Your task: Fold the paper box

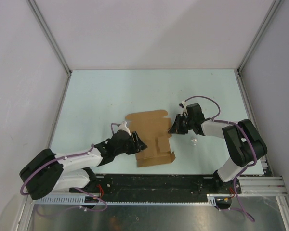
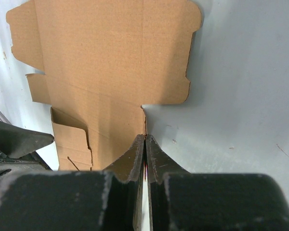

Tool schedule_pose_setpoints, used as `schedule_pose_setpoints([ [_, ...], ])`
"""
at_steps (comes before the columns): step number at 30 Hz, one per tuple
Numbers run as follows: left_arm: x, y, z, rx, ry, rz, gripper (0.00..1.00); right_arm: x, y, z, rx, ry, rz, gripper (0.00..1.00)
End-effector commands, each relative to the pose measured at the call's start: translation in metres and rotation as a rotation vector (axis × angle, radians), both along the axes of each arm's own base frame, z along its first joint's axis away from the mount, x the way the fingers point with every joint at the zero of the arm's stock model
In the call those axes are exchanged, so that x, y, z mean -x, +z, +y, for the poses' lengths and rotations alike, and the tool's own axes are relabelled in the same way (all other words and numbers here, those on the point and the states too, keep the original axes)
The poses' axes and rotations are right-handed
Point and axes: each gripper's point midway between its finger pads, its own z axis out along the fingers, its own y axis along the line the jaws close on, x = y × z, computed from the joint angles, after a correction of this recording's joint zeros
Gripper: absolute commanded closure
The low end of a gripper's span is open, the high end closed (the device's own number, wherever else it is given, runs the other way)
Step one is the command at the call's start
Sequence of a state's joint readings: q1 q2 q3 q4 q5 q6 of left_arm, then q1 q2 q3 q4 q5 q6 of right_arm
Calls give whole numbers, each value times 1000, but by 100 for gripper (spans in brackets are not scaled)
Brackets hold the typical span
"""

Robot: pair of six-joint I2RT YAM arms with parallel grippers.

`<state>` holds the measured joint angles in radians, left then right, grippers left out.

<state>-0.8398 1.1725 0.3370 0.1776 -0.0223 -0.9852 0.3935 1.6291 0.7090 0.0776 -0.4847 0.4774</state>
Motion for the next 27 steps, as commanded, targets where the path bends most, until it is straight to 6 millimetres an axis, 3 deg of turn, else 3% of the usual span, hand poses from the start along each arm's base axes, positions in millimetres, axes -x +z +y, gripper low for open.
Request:
schedule_pose_setpoints([
  [1, -6, 25, -15, 63, -33, -62, 43, 12, -12, -1, 31, 13, 39, 94],
  [5, -6, 42, -16, 86, -42, -101, 44, 12, -10, -2, 30, 13, 34, 94],
  [14, -12, 104, 3, 101, -18, -269, 39, 11, -1, -7, 50, 9, 4, 93],
  [19, -10, 117, 19, 59, 3, -313, 36, 11, 7, -16, 85, 0, -19, 91],
  [22, -12, 123, 27, 33, 17, -340, 35, 8, 19, -23, 111, -19, -50, 75],
  [23, -14, 124, 30, 24, 26, -343, 35, 6, 24, -25, 118, -26, -65, 65],
  [27, -22, 127, 36, -11, 32, -361, 34, 0, 46, -47, 204, -122, -115, 53],
])
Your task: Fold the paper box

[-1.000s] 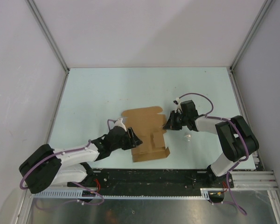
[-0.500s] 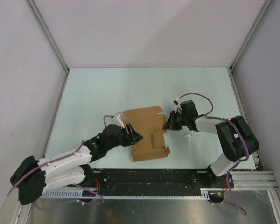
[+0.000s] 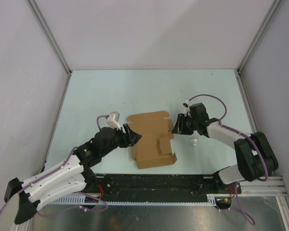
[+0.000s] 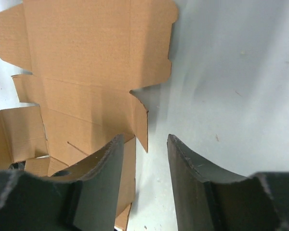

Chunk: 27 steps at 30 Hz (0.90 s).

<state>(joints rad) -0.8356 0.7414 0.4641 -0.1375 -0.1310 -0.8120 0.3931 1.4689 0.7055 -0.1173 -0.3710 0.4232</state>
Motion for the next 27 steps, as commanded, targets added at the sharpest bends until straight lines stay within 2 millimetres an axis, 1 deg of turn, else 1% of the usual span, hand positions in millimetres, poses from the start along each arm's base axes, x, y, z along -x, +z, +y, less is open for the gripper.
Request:
schedule_pose_setpoints([
  [1, -14, 17, 10, -43, 33, -58, 34, -11, 32, -25, 97, -106, -88, 51],
  [2, -18, 18, 12, -46, 44, -59, 34, -10, 44, -28, 93, -130, -109, 48],
  [4, -20, 17, 14, -67, 44, -63, 34, -1, 46, -38, 122, -185, -82, 45],
  [5, -23, 19, 15, -76, 48, -71, 33, 7, 57, -34, 95, -225, -79, 43],
  [6, -25, 19, 15, -83, 50, -73, 33, 15, 55, -42, 139, -276, -59, 43],
  [7, -26, 20, 17, -86, 54, -78, 33, 22, 58, -43, 135, -318, -50, 42],
  [8, -29, 20, 19, -92, 65, -83, 32, 30, 67, -42, 96, -401, -50, 41],
  [9, -30, 18, 20, -99, 66, -79, 32, 43, 68, -42, 120, -444, -61, 39],
  [10, -32, 18, 21, -100, 72, -80, 32, 53, 71, -38, 103, -469, -61, 38],
  [11, -34, 19, 23, -101, 78, -82, 31, 62, 71, -33, 44, -549, -23, 34],
  [12, -34, 19, 24, -102, 76, -82, 31, 79, 78, -31, 31, -556, -48, 33],
  [13, -35, 21, 25, -98, 79, -84, 31, 87, 79, -32, 20, -584, -40, 32],
  [14, -35, 19, 26, -98, 83, -82, 31, 94, 79, -33, 2, -621, -28, 28],
  [15, -35, 19, 27, -95, 80, -81, 31, 103, 78, -40, -18, -691, 0, 28],
  [16, -35, 20, 27, -92, 81, -83, 31, 116, 78, -31, -42, -666, 19, 28],
  [17, -34, 18, 27, -95, 79, -79, 30, 124, 76, -27, -54, -654, 31, 27],
  [18, -34, 18, 27, -95, 76, -77, 30, 129, 73, -22, -88, -687, 59, 27],
  [19, -34, 16, 27, -98, 72, -74, 30, 143, 68, -11, -87, -638, 74, 27],
  [21, -34, 13, 26, -106, 68, -66, 30, 150, 62, 1, -90, -631, 74, 27],
  [22, -34, 12, 25, -108, 62, -60, 29, 154, 51, 8, -67, -645, 91, 27],
  [23, -35, 12, 25, -111, 62, -61, 29, 163, 47, 17, -59, -616, 96, 27],
  [24, -34, 12, 24, -109, 56, -61, 28, 164, 47, 27, -80, -613, 88, 27],
  [25, -34, 14, 24, -104, 53, -65, 28, 166, 43, 32, -96, -638, 104, 27],
  [26, -33, 14, 24, -102, 52, -66, 28, 172, 33, 38, -72, -627, 104, 28],
  [27, -32, 17, 24, -95, 50, -73, 28, 171, 34, 47, -112, -631, 100, 28],
])
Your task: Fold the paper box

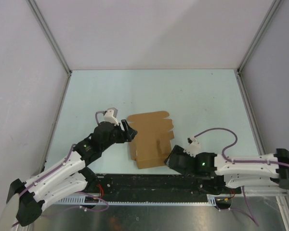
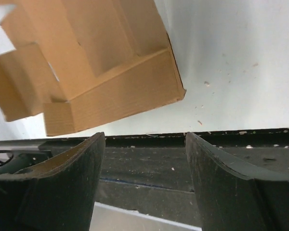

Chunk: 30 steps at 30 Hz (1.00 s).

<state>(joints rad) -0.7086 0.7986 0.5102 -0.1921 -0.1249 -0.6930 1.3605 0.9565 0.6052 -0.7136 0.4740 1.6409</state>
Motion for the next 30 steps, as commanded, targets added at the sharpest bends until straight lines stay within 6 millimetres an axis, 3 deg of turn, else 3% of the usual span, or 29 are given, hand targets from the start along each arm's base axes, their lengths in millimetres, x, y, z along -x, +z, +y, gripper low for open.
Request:
schedule_pose_setpoints([
  [1, -4, 27, -4, 35, -25, -61, 27, -9, -7, 24, -125, -185, -32, 28],
  [6, 0, 32, -6, 52, -46, -75, 27, -7, -34, 41, -187, -219, 6, 29],
  [17, 6, 29, -5, 61, -66, -76, 27, -23, -53, 41, -228, -289, -17, 37],
  [22, 6, 28, -6, 57, -73, -71, 27, -23, -69, 27, -208, -327, -10, 41],
  [30, 8, 24, -4, 58, -67, -66, 27, -51, -53, -19, -152, -423, -172, 44],
])
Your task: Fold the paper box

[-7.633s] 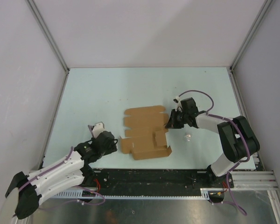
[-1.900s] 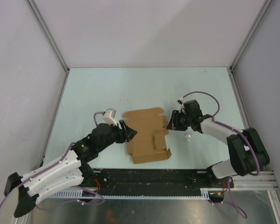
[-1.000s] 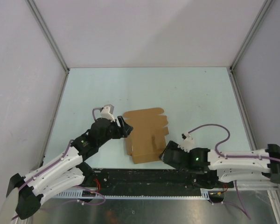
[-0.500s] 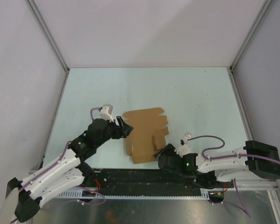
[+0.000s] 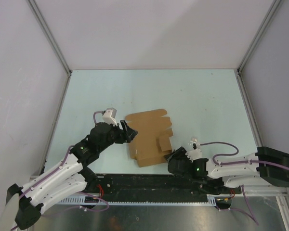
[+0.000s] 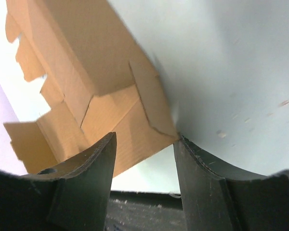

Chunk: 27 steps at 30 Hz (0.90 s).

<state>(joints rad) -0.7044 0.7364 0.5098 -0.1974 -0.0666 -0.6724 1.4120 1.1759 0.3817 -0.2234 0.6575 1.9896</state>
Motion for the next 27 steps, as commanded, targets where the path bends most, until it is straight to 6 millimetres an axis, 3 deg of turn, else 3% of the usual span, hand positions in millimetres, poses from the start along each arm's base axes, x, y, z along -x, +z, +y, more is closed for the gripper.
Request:
schedule_pose_setpoints([
  [1, 0, 8, 0, 18, -9, -27, 27, -29, 1, -51, 98, -140, -116, 45],
  [5, 1, 5, 0, 17, -11, -20, 27, -53, 7, -77, 75, -173, -160, 45],
  [9, 1, 2, 1, 15, -6, -16, 27, -64, 9, -86, 47, -150, -145, 41],
  [14, 1, 2, 1, 16, -7, -15, 27, -55, 15, -92, 68, -136, -128, 33],
  [21, 2, -1, 1, 11, -9, -11, 27, -24, 27, -62, -42, -97, -122, 34],
  [22, 2, -1, 1, 12, -9, -10, 27, -16, 21, -56, -26, -69, -116, 34],
  [27, 3, -2, 1, 15, -11, -6, 27, -15, 12, -38, -71, -105, -109, 37],
])
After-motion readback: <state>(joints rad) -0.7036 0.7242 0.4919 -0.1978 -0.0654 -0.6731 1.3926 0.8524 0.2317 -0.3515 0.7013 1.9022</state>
